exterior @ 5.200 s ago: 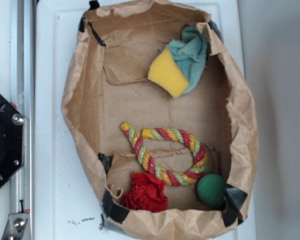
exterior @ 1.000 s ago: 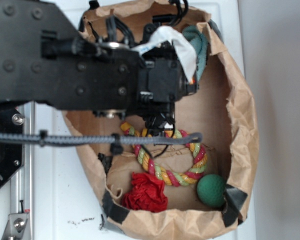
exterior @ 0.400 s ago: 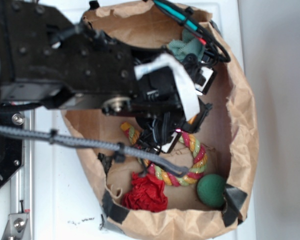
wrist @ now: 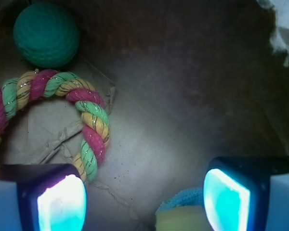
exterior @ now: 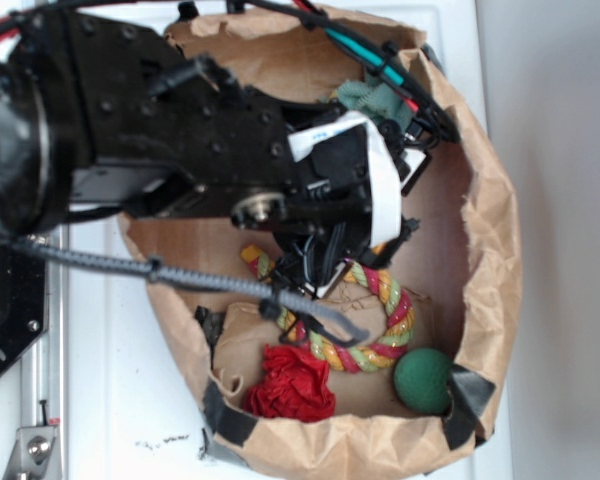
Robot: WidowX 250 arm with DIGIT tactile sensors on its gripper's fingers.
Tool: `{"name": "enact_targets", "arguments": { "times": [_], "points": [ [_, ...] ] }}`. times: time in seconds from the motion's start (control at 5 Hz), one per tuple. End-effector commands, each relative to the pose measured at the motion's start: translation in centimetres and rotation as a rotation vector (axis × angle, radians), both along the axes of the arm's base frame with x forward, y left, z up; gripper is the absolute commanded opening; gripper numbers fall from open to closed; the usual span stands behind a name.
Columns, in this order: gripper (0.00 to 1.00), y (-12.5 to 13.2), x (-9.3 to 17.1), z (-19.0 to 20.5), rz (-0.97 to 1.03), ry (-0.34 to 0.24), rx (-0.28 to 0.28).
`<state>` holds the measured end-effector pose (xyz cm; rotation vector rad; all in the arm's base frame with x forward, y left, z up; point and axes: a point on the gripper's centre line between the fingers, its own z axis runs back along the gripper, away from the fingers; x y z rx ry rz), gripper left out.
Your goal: Grab the green sponge.
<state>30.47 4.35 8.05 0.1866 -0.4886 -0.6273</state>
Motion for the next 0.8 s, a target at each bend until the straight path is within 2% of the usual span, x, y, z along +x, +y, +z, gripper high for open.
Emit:
{"name": "enact_targets", "arguments": {
  "times": [0.0,0.2,0.4,0.6],
  "points": [
    [1.0,4.1,0.1,2.2,0.124,-0.052,0.045],
    [1.0,5.5,0.6,2.3,0.172,-0.06,0.059],
    [1.0,5.2,1.1,1.7,0.154,-0.052,0.069],
    [1.0,3.8,1.4,-0.4,0.111,-0.023,0.073]
  ]
}}
